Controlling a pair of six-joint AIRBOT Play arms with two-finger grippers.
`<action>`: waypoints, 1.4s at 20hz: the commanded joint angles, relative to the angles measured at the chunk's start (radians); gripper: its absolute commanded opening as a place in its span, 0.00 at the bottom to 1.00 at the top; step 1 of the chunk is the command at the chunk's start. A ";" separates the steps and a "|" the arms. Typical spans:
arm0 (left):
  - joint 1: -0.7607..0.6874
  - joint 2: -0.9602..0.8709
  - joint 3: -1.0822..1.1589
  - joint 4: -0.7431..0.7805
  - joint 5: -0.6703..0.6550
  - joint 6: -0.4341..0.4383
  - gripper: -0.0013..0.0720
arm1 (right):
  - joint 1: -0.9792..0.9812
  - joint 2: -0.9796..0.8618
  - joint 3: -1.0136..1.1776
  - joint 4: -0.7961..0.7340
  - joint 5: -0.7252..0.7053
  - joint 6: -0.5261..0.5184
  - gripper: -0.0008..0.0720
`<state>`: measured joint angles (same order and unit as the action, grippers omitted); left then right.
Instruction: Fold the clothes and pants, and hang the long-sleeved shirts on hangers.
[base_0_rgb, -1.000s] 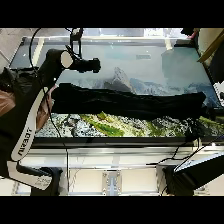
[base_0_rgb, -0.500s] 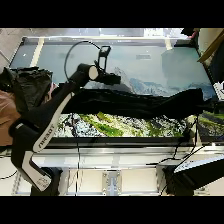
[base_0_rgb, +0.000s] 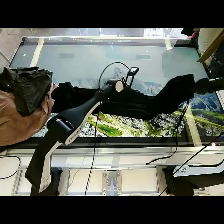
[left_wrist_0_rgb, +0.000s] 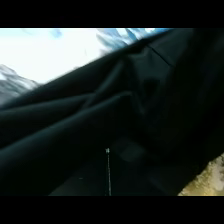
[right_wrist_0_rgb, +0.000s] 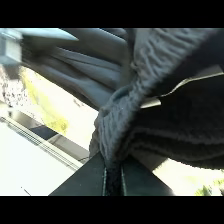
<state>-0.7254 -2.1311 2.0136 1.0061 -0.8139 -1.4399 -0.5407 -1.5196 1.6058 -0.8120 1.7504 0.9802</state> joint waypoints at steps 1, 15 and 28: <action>-0.048 -0.066 0.029 -0.135 -0.045 0.069 0.03 | 0.140 0.034 0.001 0.013 -0.043 0.034 0.06; 0.230 0.101 0.029 -0.140 -0.431 0.106 0.03 | 0.368 0.035 0.001 -0.063 -0.103 0.214 0.06; 0.559 0.511 0.028 -0.140 -0.595 0.126 0.03 | 1.073 -0.149 0.001 -0.324 -0.633 0.605 0.46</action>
<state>-0.1951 -1.6779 2.0422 0.8654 -1.3941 -1.3270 0.4168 -1.6062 1.6058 -1.1015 1.2331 1.5249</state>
